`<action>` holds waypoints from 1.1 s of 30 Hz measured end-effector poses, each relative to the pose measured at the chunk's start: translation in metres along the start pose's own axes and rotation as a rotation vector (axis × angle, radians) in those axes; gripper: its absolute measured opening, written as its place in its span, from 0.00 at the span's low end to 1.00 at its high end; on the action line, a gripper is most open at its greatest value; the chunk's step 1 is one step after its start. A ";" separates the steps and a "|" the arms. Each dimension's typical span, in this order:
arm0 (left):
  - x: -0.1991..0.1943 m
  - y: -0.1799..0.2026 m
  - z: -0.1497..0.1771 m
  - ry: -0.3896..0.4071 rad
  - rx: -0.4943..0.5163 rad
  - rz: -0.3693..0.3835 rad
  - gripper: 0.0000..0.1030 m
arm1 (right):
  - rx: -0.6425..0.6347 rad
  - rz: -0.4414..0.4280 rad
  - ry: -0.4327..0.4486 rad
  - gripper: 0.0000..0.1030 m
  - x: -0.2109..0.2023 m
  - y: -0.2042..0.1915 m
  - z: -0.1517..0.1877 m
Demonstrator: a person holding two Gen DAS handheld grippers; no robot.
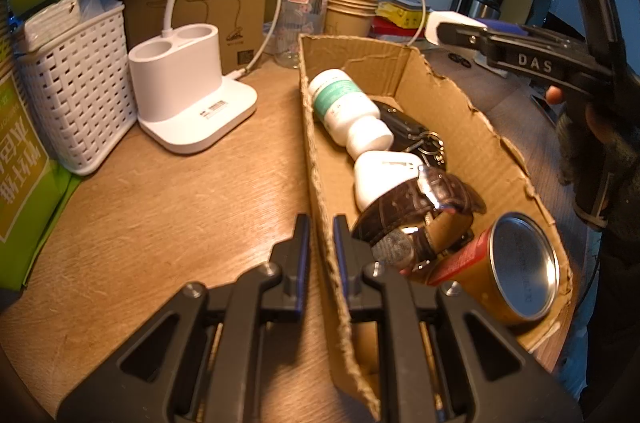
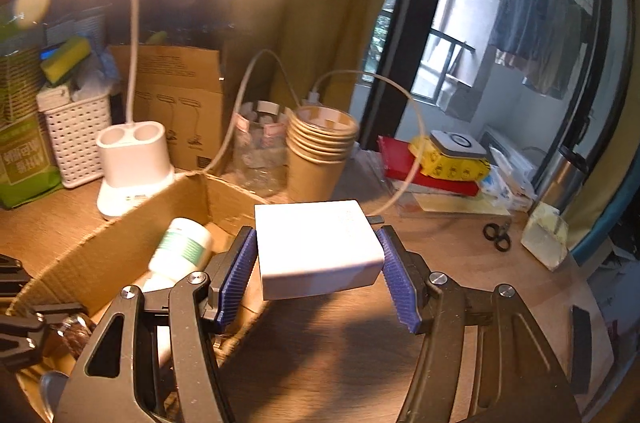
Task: Organize rigid objects
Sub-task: 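Lift the charger and carry it over the box, then lower the charger into the box and open the right gripper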
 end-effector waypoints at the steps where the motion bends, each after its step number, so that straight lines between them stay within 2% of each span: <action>1: 0.000 0.000 0.000 0.000 0.000 0.000 0.12 | -0.005 -0.015 -0.002 0.63 0.001 -0.005 -0.001; 9: 0.000 0.000 0.000 0.000 0.000 0.000 0.12 | -0.054 -0.070 -0.017 0.63 0.013 -0.036 -0.009; 17: 0.000 0.000 0.000 0.000 0.000 0.000 0.12 | -0.104 -0.101 -0.097 0.63 0.037 -0.056 -0.004; 27: -0.002 0.001 -0.001 0.002 0.003 -0.002 0.12 | -0.092 -0.085 -0.173 0.60 0.060 -0.051 0.008; 33: -0.004 0.002 -0.001 0.003 0.004 -0.002 0.12 | -0.089 -0.088 -0.177 0.60 0.062 -0.051 0.010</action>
Point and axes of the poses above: each gripper's, at about its wrist camera, not at the fingertips, and x roughly the way its jaws point, y to its right, z to its underside, the point moved 4 cm from there along x, roughly the way its jaws point, and after that the axes turned 5 degrees about -y, right-handed, at the moved point
